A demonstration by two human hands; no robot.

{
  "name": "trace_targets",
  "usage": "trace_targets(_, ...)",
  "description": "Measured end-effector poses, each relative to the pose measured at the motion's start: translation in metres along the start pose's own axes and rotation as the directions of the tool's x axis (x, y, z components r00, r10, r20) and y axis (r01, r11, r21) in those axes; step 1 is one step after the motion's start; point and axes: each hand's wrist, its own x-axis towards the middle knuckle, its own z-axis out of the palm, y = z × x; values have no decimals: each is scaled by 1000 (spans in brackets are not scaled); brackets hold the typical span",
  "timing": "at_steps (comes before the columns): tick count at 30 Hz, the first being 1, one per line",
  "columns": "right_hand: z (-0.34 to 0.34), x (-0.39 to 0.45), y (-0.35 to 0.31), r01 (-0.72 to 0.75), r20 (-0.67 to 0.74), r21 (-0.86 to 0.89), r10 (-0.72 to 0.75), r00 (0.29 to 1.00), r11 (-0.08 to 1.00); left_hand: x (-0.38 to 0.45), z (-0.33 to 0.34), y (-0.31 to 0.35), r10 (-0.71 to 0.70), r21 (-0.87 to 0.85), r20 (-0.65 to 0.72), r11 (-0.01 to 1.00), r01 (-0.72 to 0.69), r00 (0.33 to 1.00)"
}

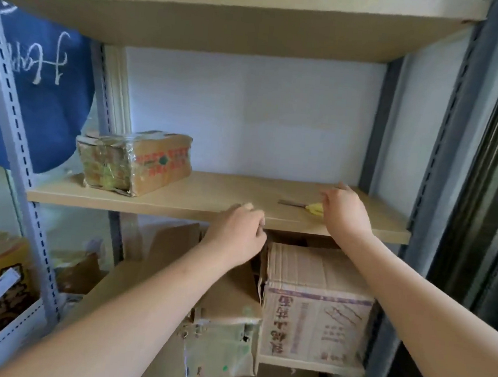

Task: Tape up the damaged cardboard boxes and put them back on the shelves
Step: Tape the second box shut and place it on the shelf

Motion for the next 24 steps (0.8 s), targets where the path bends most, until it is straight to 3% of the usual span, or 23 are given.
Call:
trace_targets(3,0,19,12,-103,233,-15,104,967,995,11,10,8,27,-24,-46,999,-28,999)
trace_targets(6,-1,28,11,-25,284,-3,25,958,1000,8,20,1,65,-42,-104,997,-70,992)
trace_targets(8,-3,35,7,46,341,-94,-12,940,995,0,24,-10,76,-24,-155,996,-80,985)
trace_targets(11,-11,47,1,79,451,-269,53,891,960,-19,22,-36,46,-13,-167,999,-49,985)
trace_targets(13,-17,46,-9,88,436,-285,47,899,954,-38,15,-59,-13,-8,-154,1000,12,988)
trace_targets(16,-18,24,-39,81,265,11,-81,961,997,-84,2,-106,-221,-45,-165,975,216,961)
trace_targets(18,-9,-11,-68,66,282,332,-166,945,941,-124,-4,-140,-411,-95,-148,911,400,900)
trace_targets(21,27,-83,-110,-67,448,707,-372,813,704,-181,3,-181,-601,-123,-73,797,591,796)
trace_targets(24,91,-154,-147,-228,541,797,-493,682,559,-221,29,-204,-634,-53,100,766,641,767)
